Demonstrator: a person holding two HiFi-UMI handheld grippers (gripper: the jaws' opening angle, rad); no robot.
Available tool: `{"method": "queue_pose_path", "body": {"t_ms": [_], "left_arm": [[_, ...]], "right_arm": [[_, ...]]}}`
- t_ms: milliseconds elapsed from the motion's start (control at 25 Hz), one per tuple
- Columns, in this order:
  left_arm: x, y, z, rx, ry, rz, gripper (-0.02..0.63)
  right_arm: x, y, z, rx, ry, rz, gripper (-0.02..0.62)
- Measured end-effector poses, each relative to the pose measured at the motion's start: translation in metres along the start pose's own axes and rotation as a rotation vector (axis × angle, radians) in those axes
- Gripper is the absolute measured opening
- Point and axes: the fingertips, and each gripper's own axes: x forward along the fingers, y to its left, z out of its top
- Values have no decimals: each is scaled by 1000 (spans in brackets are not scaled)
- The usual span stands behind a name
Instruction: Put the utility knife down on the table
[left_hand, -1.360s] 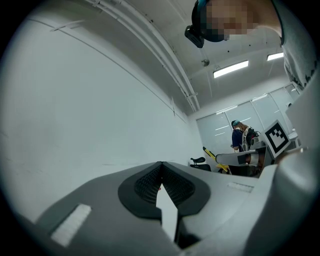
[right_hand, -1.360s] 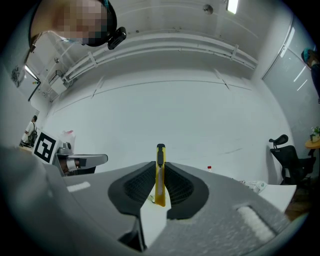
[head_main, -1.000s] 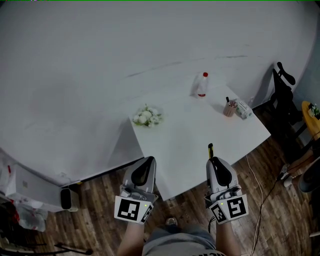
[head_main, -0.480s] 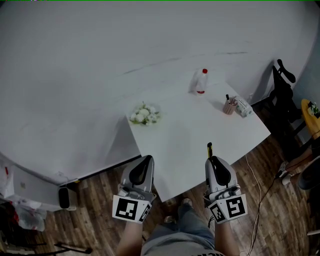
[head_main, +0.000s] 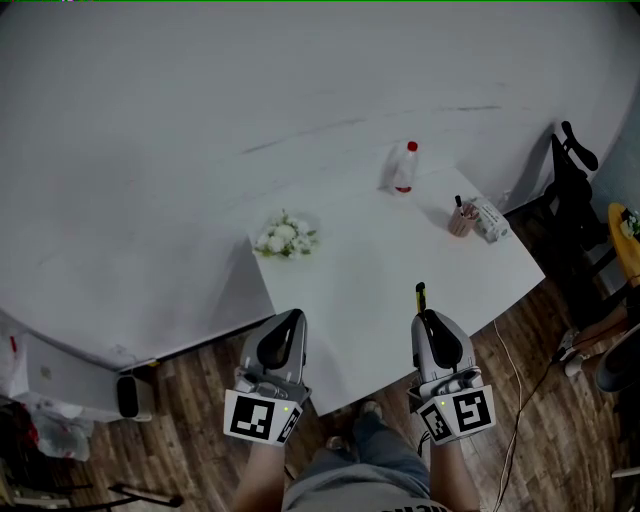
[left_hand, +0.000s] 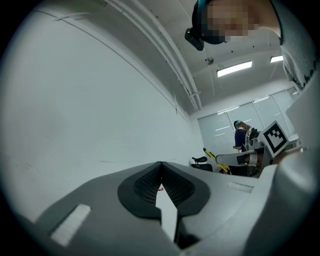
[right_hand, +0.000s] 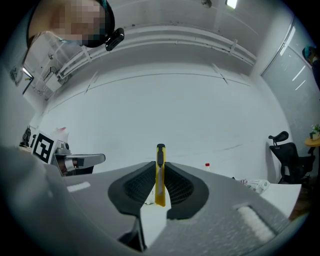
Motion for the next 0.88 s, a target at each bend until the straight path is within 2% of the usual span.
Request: {"method": "queue_pose_path", "body": {"t_ms": [440,880], "left_arm": [[35,0,-8,-10,4,8,8],[60,-3,-18,-15,23,26,8]], "right_arm": [[27,-31,-10,8,41,16,55],[47,-56,-38,19,130,39,55]]}}
